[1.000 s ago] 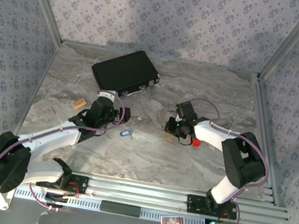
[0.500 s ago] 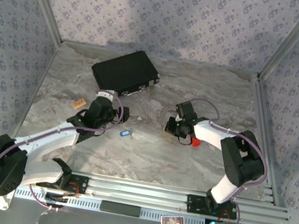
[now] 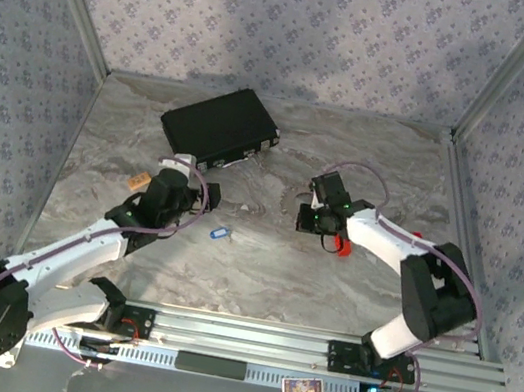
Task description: Put the keys on the keyring
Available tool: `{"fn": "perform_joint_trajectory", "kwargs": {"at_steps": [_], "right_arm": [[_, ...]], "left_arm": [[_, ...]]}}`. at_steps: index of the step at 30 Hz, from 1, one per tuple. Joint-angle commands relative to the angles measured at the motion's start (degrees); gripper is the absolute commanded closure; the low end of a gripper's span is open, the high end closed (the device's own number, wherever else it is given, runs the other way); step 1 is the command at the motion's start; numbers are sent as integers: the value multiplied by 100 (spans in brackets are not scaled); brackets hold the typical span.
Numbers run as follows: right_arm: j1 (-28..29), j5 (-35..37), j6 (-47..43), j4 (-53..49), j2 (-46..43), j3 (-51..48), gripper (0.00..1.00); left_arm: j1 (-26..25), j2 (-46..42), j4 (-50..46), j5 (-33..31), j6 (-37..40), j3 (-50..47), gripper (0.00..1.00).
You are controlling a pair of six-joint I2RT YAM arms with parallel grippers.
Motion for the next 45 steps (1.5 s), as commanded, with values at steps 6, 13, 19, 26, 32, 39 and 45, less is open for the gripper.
{"fn": "perform_joint_trajectory", "kwargs": {"at_steps": [6, 13, 19, 26, 32, 39, 45], "right_arm": [[479, 1040, -2318, -526, -1076, 521, 100], [468, -81, -3642, -335, -1615, 578, 100], [393, -1256, -4483, -159, -1772, 697, 100], [343, -2366, -5173, 26, -1710, 660, 100], [444, -2828, -5744, 72, -1703, 432, 100], [595, -3131, -5941, -327, -1432, 608, 100], [742, -3163, -6077, -447, -1362, 578, 100]], "left_arm": [[-24, -214, -414, -189, 470, 428, 20], [64, -76, -85, 178, 1309, 606, 17], [525, 602, -648, 913, 2624, 1546, 23], [479, 908, -558, 2736, 4050, 1877, 32], [70, 920, -177, 3878, 5280, 1418, 35], [-263, 1084, -230, 4351, 5908, 1157, 44], [-401, 1157, -131, 4321, 5991, 1016, 52]]}}
